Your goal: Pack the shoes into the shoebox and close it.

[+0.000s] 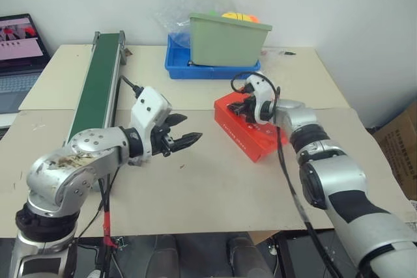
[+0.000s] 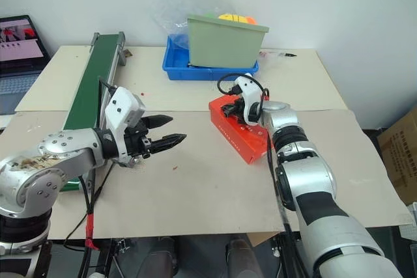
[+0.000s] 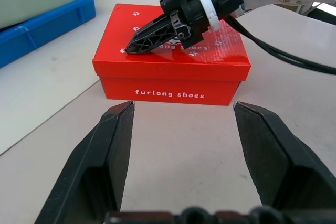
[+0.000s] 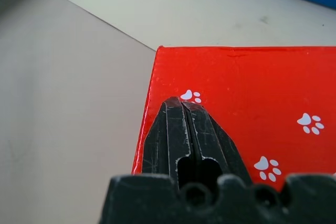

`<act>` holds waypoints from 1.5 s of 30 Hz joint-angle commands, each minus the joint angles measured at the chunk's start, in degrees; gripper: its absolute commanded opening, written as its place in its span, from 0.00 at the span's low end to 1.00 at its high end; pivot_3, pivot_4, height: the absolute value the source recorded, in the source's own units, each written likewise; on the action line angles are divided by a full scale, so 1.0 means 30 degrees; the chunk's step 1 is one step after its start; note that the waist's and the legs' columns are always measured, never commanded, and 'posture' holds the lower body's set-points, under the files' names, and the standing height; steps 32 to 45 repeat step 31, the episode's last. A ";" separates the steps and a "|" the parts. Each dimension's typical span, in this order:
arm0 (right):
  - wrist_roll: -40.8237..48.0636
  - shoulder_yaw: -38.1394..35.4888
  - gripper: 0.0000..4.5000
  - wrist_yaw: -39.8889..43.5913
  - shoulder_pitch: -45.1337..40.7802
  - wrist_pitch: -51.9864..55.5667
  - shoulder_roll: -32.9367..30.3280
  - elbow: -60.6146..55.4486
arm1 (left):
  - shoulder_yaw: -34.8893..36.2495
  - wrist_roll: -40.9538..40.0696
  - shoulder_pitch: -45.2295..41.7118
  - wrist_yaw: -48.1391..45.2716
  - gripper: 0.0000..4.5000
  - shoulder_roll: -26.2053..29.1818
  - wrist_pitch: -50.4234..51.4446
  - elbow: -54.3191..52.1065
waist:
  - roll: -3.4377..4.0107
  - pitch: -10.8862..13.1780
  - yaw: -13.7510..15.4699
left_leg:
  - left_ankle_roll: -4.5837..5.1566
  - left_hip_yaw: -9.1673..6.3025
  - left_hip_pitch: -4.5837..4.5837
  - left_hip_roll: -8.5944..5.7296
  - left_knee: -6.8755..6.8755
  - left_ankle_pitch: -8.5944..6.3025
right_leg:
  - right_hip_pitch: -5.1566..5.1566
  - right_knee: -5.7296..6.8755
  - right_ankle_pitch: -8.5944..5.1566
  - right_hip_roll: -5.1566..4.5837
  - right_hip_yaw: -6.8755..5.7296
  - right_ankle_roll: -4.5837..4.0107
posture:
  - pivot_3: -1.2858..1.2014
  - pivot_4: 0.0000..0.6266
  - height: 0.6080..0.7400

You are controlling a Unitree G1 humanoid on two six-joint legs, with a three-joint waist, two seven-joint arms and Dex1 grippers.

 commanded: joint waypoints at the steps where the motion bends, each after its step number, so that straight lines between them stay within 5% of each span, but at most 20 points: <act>1: 0.0825 -0.1469 0.00 0.0591 -0.0767 0.0411 -0.0388 0.0049 | 0.0553 0.0027 -0.0210 0.0175 0.71 -0.0027 -0.0323 -0.0404 | 0.0000 0.0001 0.0025 | -0.0001 0.0000 0.0031 -0.0001 0.0002 -0.0001 | 0.0035 -0.0007 -0.0001 -0.0001 -0.0001 0.0002 | 0.52 0.24 1.00; 5: 0.2133 -0.2910 0.00 0.2716 -0.0858 0.0842 -0.1741 -0.2648 | 0.0572 0.0905 -0.0440 0.0487 0.71 -0.0276 -0.1204 0.0520 | 0.0022 0.0018 0.0021 | -0.0001 0.0001 0.0037 -0.0001 -0.0008 -0.0001 | 0.0035 -0.0014 -0.0002 0.0000 0.0002 0.0003 | 0.52 0.24 1.00; 9: 0.2378 -0.2331 0.23 0.4649 0.2562 0.1753 -0.3801 -0.9751 | 0.1478 0.0862 -0.0105 0.0470 0.71 -0.1220 -0.2418 0.1283 | 0.0090 0.0062 0.0140 | -0.0001 -0.0002 -0.0041 -0.0001 -0.0016 -0.0002 | -0.0038 -0.0025 -0.0009 0.0002 -0.0003 0.0008 | 0.52 0.24 1.00; 14: 0.3510 -0.1010 0.63 0.7212 0.7986 0.6110 -0.7828 -2.0044 | 0.1221 0.2629 0.0826 -0.0507 0.71 -0.0466 -0.4879 0.1402 | 0.0095 0.0064 0.0513 | -0.0021 -0.0015 -0.0113 -0.0002 -0.0043 -0.0023 | -0.0090 -0.0073 -0.0022 -0.0001 -0.0018 0.0005 | 0.52 0.24 1.00; 19: 0.5830 -0.1266 0.99 0.8511 1.0680 1.0375 -1.0439 -2.5314 | 0.1344 0.2373 0.1376 -0.1684 0.71 -0.0102 -0.5273 0.1529 | 0.0158 0.0094 0.0384 | -0.0015 0.0028 -0.0151 -0.0001 0.0005 -0.0006 | -0.0196 0.0026 -0.0011 0.0002 0.0046 0.0004 | 0.52 0.24 1.00; 30: 0.6295 -0.1387 1.00 0.5755 0.9558 1.1016 -0.9564 -2.5009 | 0.2556 0.1961 0.3352 -0.2521 0.71 0.0878 -0.4931 0.1386 | 0.0140 0.0088 0.0506 | -0.0015 0.0032 -0.0148 0.0001 0.0027 -0.0006 | -0.0187 0.0005 -0.0020 -0.0001 0.0047 0.0009 | 0.52 0.24 1.00; 45: 0.6313 -0.1370 1.00 0.5651 0.9411 1.1115 -0.9472 -2.4772 | 0.2591 0.2049 0.3469 -0.2475 0.71 0.0934 -0.4886 0.1352 | 0.0140 0.0088 0.0506 | -0.0015 0.0032 -0.0149 0.0001 0.0029 -0.0006 | -0.0186 0.0002 -0.0019 -0.0001 0.0043 0.0009 | 0.52 0.24 1.00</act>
